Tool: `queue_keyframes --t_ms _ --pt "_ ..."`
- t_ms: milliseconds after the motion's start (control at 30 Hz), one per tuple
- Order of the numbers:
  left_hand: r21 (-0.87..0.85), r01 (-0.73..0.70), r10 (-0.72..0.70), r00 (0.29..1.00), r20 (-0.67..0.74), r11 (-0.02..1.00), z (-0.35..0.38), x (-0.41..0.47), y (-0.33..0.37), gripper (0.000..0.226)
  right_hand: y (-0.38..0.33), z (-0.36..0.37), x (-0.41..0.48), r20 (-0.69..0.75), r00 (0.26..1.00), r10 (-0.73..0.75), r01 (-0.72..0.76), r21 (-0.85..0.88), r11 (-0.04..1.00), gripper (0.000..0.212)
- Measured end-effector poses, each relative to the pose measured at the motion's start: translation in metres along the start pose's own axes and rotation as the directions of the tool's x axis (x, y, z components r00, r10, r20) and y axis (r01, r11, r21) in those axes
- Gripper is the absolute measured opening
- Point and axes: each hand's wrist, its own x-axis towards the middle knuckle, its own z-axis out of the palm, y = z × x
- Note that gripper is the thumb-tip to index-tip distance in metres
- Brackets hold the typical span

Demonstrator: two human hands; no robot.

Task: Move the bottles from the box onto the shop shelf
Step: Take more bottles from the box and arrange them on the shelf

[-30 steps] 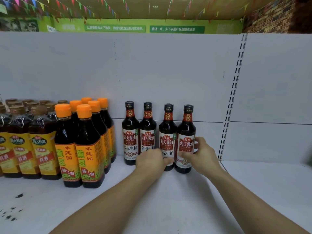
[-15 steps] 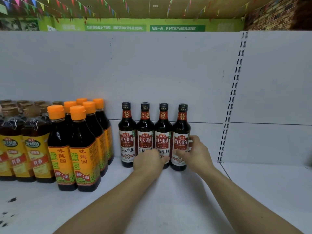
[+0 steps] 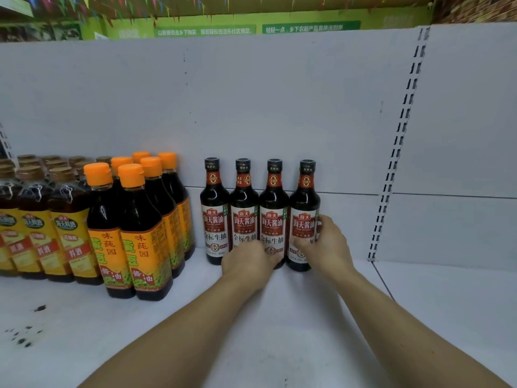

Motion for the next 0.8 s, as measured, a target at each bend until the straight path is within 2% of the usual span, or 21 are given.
queue_keyframes --t_ms 133,200,267,367,500,600,800 --pt "-0.185 0.035 -0.027 0.999 0.043 0.982 -0.001 -0.015 -0.015 0.031 -0.004 -0.008 -0.007 0.06 0.996 0.06 -0.063 0.056 0.996 0.069" --pt "-0.336 0.061 -0.05 0.998 0.042 0.94 -0.004 -0.022 -0.024 0.028 -0.008 -0.014 -0.014 0.058 0.993 0.098 -0.101 0.048 0.994 0.074" --pt "-0.503 0.094 -0.075 0.996 0.057 0.859 -0.01 -0.03 -0.033 0.023 -0.012 -0.019 -0.023 0.069 0.989 0.13 -0.133 0.036 0.99 0.068" --pt "-0.649 0.139 -0.092 0.99 0.107 0.748 -0.021 -0.044 -0.046 0.021 -0.018 -0.021 -0.043 0.086 0.982 0.17 -0.173 0.027 0.985 0.051" --pt "-0.752 0.179 -0.115 0.984 0.137 0.635 -0.042 -0.072 -0.061 0.029 -0.031 -0.015 -0.08 0.186 0.959 0.216 -0.254 0.213 0.944 0.037" --pt "-0.787 0.216 -0.128 0.976 0.175 0.577 -0.054 -0.097 -0.074 0.03 -0.041 -0.009 -0.118 0.238 0.943 0.232 -0.292 0.26 0.92 0.041" --pt "-0.829 0.197 -0.091 0.98 0.175 0.523 -0.081 -0.153 -0.116 0.025 -0.071 0.001 -0.193 0.172 0.947 0.271 -0.31 0.276 0.91 0.036"
